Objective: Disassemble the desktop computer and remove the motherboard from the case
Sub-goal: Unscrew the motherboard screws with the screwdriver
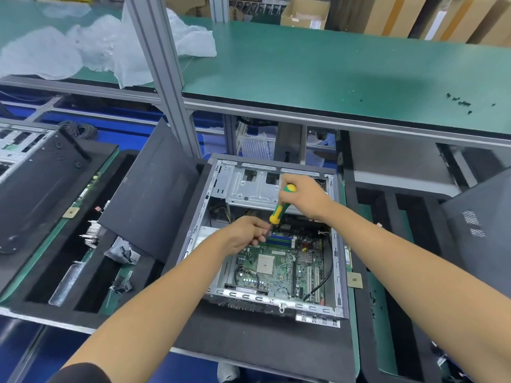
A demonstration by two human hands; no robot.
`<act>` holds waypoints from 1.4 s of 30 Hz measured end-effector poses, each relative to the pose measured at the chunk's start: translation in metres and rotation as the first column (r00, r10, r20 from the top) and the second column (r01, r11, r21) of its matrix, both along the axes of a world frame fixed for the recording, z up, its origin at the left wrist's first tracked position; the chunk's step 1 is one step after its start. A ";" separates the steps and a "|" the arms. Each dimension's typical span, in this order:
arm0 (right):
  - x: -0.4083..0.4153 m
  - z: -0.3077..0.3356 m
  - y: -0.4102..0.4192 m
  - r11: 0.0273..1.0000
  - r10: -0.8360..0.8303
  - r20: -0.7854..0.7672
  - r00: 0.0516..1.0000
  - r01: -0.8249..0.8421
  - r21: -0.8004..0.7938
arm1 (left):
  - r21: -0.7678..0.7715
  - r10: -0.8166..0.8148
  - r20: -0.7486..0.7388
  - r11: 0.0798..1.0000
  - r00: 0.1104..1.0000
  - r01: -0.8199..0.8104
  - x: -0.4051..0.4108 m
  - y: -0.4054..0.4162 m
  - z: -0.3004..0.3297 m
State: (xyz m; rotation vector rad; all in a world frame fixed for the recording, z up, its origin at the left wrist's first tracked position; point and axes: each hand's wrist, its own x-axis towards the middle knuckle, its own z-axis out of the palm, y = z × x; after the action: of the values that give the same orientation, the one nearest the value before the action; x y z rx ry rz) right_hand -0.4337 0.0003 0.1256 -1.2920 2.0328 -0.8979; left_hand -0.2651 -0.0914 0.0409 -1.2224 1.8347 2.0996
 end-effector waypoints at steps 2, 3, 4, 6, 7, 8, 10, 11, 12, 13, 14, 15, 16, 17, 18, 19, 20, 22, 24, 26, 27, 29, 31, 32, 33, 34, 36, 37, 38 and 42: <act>-0.004 -0.003 0.004 0.995 -0.073 0.104 0.992 0.080 -0.057 | 0.012 0.019 -0.018 1.000 1.000 -0.019 0.001 0.004 0.001; -0.005 -0.003 0.007 0.989 -0.110 0.147 0.983 0.123 -0.081 | 0.028 0.040 -0.023 0.999 0.999 -0.039 0.001 0.006 0.002; -0.006 -0.004 0.009 0.982 -0.145 0.184 0.972 0.165 -0.096 | 0.045 0.063 -0.025 0.997 0.998 -0.061 0.000 0.009 0.004; -0.008 -0.004 0.015 0.964 -0.215 0.246 0.945 0.246 -0.103 | 0.073 0.100 -0.016 0.992 0.995 -0.099 -0.002 0.015 0.007; -0.009 -0.004 0.018 0.954 -0.240 0.273 0.932 0.278 -0.111 | 0.085 0.119 0.000 0.989 0.993 -0.119 -0.004 0.017 0.009; -0.009 -0.005 0.020 0.943 -0.267 0.299 0.916 0.312 -0.113 | 0.091 0.141 0.017 0.986 0.990 -0.142 -0.005 0.019 0.010; -0.011 -0.004 0.025 0.916 -0.336 0.320 0.886 0.386 -0.108 | 0.092 0.178 0.036 0.979 0.983 -0.181 -0.007 0.023 0.012; -0.011 -0.003 0.027 0.903 -0.362 0.325 0.874 0.415 -0.108 | 0.103 0.190 0.035 0.976 0.981 -0.192 -0.007 0.025 0.013; -0.013 -0.003 0.030 0.890 -0.389 0.338 0.857 0.444 -0.103 | 0.123 0.195 0.030 0.973 0.980 -0.197 -0.008 0.028 0.014; -0.014 -0.003 0.033 0.877 -0.413 0.354 0.839 0.471 -0.093 | 0.144 0.191 0.022 0.971 0.981 -0.192 -0.008 0.032 0.015; -0.016 -0.004 0.037 0.864 -0.435 0.373 0.820 0.496 -0.083 | 0.162 0.176 0.010 0.971 0.984 -0.175 -0.009 0.036 0.017; -0.019 -0.004 0.040 0.850 -0.457 0.391 0.798 0.522 -0.072 | 0.177 0.153 -0.008 0.973 0.988 -0.149 -0.009 0.040 0.020; -0.022 -0.004 0.044 0.833 -0.481 0.410 0.775 0.549 -0.061 | 0.195 0.126 -0.034 0.974 0.991 -0.118 -0.010 0.044 0.023; -0.025 -0.004 0.048 0.816 -0.502 0.430 0.751 0.576 -0.052 | 0.207 0.098 -0.059 0.975 0.993 -0.084 -0.011 0.047 0.026; -0.028 -0.003 0.053 0.797 -0.522 0.452 0.723 0.603 -0.043 | 0.209 0.068 -0.080 0.977 0.994 -0.050 -0.013 0.050 0.029; -0.031 -0.003 0.057 0.778 -0.541 0.475 0.694 0.628 -0.032 | 0.198 0.040 -0.097 0.980 0.995 -0.020 -0.015 0.054 0.032; -0.035 -0.002 0.062 0.761 -0.555 0.497 0.667 0.649 -0.020 | 0.179 0.021 -0.114 0.984 0.993 0.000 -0.019 0.058 0.036; -0.045 0.001 0.073 0.729 -0.574 0.538 0.617 0.685 -0.007 | 0.099 -0.010 -0.153 0.995 0.988 0.026 -0.029 0.068 0.044; -0.059 0.004 0.086 0.701 -0.588 0.567 0.578 0.713 0.000 | -0.026 -0.064 -0.196 0.998 0.978 0.060 -0.043 0.082 0.050; -0.074 0.008 0.101 0.697 -0.581 0.599 0.551 0.717 0.016 | -0.123 -0.128 -0.247 0.987 0.960 0.100 -0.060 0.099 0.055; -0.081 0.010 0.109 0.698 -0.573 0.616 0.540 0.715 0.023 | -0.176 -0.175 -0.264 0.976 0.949 0.131 -0.067 0.107 0.057; -0.097 0.009 0.130 0.691 -0.580 0.625 0.523 0.722 0.037 | -0.274 -0.290 -0.244 0.936 0.925 0.221 -0.084 0.128 0.062; -0.112 0.005 0.153 0.677 -0.611 0.596 0.521 0.734 0.052 | -0.330 -0.391 -0.201 0.890 0.898 0.314 -0.103 0.150 0.064; -0.121 0.001 0.164 0.672 -0.622 0.585 0.520 0.739 0.058 | -0.344 -0.436 -0.180 0.868 0.882 0.360 -0.112 0.161 0.064; -0.129 -0.004 0.175 0.667 -0.628 0.581 0.517 0.742 0.060 | -0.353 -0.483 -0.152 0.841 0.862 0.409 -0.122 0.172 0.062; -0.135 -0.008 0.185 0.661 -0.634 0.582 0.509 0.747 0.067 | -0.362 -0.532 -0.114 0.809 0.839 0.464 -0.131 0.182 0.060; -0.146 -0.017 0.204 0.643 -0.650 0.588 0.482 0.761 0.087 | -0.366 -0.624 -0.014 0.731 0.781 0.577 -0.147 0.202 0.053; -0.151 -0.021 0.213 0.637 -0.657 0.581 0.481 0.766 0.086 | -0.363 -0.658 0.047 0.690 0.752 0.627 -0.155 0.210 0.049; -0.154 -0.026 0.222 0.637 -0.664 0.560 0.496 0.767 0.076 | -0.361 -0.683 0.113 0.649 0.722 0.670 -0.161 0.218 0.044; -0.168 -0.048 0.246 0.693 -0.660 0.428 0.617 0.721 0.030 | -0.290 -0.694 0.320 0.576 0.645 0.764 -0.179 0.249 0.023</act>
State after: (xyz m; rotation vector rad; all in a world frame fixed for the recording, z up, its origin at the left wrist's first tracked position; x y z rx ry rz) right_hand -0.6013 0.2461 0.0780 -0.2480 2.1368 -1.5391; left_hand -0.4442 0.1573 0.0637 -0.4657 2.2162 1.1466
